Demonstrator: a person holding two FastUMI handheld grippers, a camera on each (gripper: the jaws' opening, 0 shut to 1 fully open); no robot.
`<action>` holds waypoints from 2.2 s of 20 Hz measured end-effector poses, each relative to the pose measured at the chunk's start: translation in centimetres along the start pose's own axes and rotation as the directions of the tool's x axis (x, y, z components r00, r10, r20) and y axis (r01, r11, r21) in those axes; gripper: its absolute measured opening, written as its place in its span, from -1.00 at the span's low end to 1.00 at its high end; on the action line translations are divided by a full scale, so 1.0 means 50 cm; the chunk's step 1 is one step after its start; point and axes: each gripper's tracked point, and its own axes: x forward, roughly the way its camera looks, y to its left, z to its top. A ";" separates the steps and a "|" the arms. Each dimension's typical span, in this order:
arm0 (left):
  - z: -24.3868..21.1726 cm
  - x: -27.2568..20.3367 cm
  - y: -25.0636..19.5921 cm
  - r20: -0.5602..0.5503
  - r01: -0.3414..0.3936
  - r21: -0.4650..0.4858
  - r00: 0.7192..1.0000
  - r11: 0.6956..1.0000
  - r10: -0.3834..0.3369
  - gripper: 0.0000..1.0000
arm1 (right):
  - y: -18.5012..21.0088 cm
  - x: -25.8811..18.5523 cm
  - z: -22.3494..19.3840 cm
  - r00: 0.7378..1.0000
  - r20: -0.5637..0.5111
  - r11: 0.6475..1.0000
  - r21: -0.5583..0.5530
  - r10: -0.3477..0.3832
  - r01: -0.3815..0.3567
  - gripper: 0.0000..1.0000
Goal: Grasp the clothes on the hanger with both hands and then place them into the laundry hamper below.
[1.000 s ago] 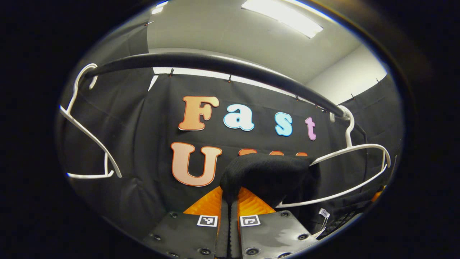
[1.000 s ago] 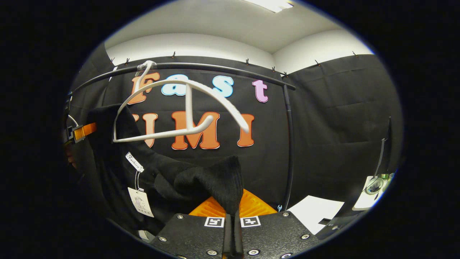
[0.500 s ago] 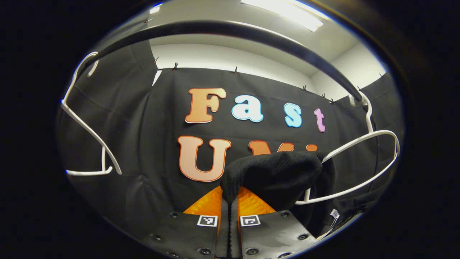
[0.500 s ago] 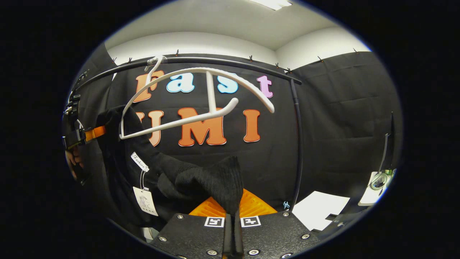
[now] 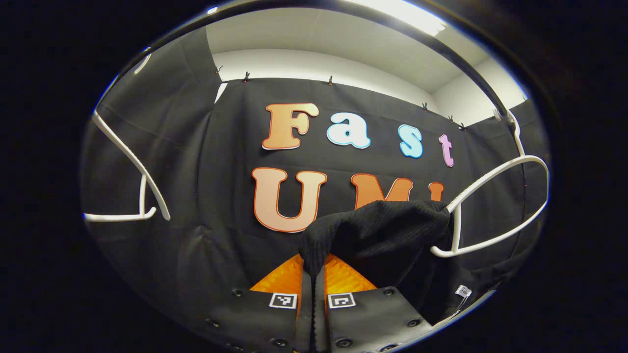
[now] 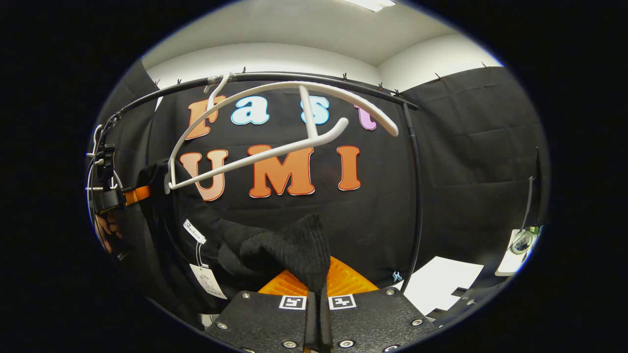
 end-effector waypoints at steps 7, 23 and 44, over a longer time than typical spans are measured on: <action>-0.066 -0.028 0.039 -0.072 -0.029 0.010 0.997 1.000 0.030 -0.82 | 0.044 -0.010 -0.050 0.999 -0.040 0.999 0.013 0.030 -0.029 -0.94; -0.321 -0.193 -0.141 -0.303 0.207 -0.021 0.931 0.978 -0.203 -0.82 | 0.142 -0.031 -0.281 0.964 -0.249 0.995 -0.003 0.091 -0.095 -0.94; -0.740 -0.417 -0.287 -0.769 0.311 -0.214 0.531 0.926 -0.356 -0.82 | 0.183 -0.132 -0.734 0.719 -0.682 0.991 0.093 0.133 -0.095 -0.81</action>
